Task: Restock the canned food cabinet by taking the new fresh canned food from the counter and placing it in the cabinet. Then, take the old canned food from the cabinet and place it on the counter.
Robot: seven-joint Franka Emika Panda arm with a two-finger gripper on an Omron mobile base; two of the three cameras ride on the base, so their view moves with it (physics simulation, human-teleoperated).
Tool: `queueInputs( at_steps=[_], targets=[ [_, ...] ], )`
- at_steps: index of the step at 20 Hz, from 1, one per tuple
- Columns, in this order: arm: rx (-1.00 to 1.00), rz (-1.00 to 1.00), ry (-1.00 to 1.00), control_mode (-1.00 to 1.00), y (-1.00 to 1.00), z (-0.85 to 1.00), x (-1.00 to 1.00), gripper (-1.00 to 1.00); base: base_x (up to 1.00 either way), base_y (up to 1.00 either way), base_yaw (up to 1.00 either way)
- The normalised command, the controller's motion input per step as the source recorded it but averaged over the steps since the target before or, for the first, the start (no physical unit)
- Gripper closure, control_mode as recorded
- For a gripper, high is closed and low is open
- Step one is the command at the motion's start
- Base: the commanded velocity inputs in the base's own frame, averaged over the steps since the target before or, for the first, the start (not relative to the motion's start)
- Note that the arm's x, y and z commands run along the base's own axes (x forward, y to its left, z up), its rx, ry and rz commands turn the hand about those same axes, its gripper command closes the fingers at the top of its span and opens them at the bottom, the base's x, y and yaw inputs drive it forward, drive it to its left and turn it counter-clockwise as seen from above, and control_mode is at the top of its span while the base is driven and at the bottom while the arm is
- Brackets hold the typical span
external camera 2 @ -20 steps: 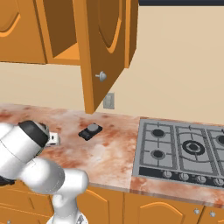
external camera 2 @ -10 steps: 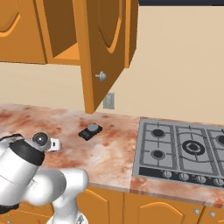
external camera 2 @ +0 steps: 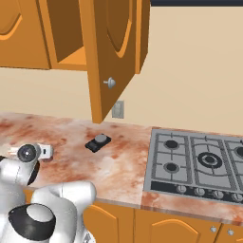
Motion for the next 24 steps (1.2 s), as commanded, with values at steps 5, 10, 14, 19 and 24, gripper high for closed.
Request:
queueInputs(
  at_steps=[5, 10, 14, 19, 24],
  targets=[
    [0.0, -0.11, 0.01, -1.0, -0.17, 1.0, -0.64, -1.0, 0.0, 0.0, 0.0],
    [0.0, -0.13, 0.03, -1.0, -0.48, 1.0, -0.84, -1.0, 0.0, 0.0, 0.0],
    [0.0, -0.11, 0.0, -1.0, -0.6, 1.0, -0.93, -1.0, 0.0, 0.0, 0.0],
    [0.04, -0.17, 0.0, -1.0, -0.79, 1.0, -0.9, -1.0, 0.0, 0.0, 0.0],
    [0.06, -0.03, -0.05, -1.0, -0.35, 0.19, -0.39, -1.0, 0.0, 0.0, 0.0]
  ],
)
